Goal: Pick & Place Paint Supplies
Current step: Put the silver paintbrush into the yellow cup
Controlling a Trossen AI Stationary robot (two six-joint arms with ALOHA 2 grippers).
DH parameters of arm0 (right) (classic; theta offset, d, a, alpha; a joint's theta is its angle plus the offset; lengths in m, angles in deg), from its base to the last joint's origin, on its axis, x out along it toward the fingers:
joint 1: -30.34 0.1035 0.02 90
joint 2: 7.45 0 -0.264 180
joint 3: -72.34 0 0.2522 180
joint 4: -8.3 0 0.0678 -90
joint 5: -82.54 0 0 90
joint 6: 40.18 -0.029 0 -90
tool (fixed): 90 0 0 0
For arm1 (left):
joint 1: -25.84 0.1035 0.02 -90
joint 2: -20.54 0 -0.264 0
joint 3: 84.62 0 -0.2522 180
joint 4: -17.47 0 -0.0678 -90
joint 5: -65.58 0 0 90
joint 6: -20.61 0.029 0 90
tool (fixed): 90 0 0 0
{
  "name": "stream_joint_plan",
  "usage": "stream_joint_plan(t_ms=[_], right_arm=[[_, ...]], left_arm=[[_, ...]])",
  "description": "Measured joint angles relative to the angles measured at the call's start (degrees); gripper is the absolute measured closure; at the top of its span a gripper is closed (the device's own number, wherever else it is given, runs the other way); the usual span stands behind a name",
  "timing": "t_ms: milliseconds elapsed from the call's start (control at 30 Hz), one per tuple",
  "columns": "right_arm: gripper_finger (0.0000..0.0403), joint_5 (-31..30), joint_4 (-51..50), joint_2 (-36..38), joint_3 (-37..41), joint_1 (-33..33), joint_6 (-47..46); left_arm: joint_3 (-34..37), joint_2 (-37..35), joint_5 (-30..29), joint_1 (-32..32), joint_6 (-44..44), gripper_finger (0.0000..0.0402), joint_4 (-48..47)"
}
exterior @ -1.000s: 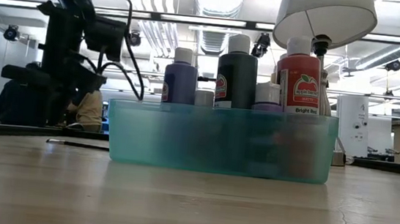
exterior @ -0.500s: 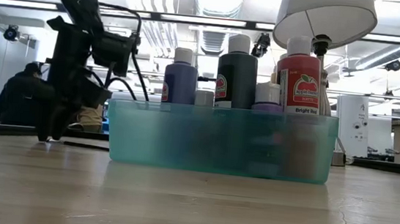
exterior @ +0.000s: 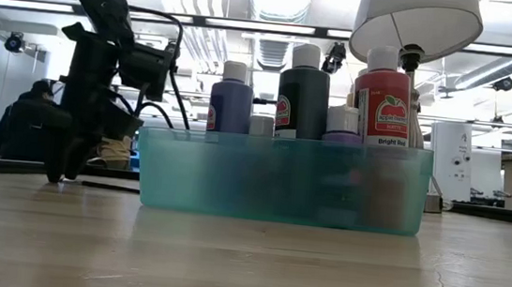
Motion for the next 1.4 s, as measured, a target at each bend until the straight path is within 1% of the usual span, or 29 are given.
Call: stream_joint_plan(t_ms=[167,267,367,700,767,900,1000,1167,1300,1400], right_arm=[[0.0207,0.0,0.0,0.0,0.0,0.0,0.0],[0.0204,0.0,0.0,0.0,0.0,0.0,0.0],[0.0208,0.0,0.0,0.0,0.0,0.0,0.0],[0.0230,0.0,0.0,0.0,0.0,0.0,0.0],[0.0232,0.0,0.1,0.0,0.0,0.0,0.0],[0.0227,0.0,0.2,0.0,0.0,0.0,0.0],[0.0220,0.0,0.2,0.0,0.0,0.0,0.0],[0.0214,0.0,0.3,0.0,0.0,0.0,0.0],[0.0216,0.0,0.3,0.0,0.0,0.0,0.0],[0.0224,0.0,0.3,0.0,0.0,0.0,0.0]], left_arm=[[0.1,0.0,-0.3,0.0,-0.1,0.0238,-0.1],[0.1,0.0,-0.3,0.0,-0.2,0.0250,-0.2],[0.1,0.0,-0.1,0.0,-0.2,0.0274,-0.3],[0.1,0.1,-0.7,0.0,1.1,0.0378,-1.2],[0.1,0.1,-0.7,0.0,1.7,0.0393,-1.5],[0.1,0.1,-0.6,0.0,1.8,0.0394,-1.8],[-0.3,0.2,-0.6,0.0,1.6,0.0397,-4.0],[-1.9,0.3,-0.3,0.0,-2.5,0.0399,-7.1],[-3.4,0.0,-0.7,0.0,-7.9,0.0400,-14.6],[-3.7,-1.8,-1.0,0.0,-10.9,0.0400,-18.8]])
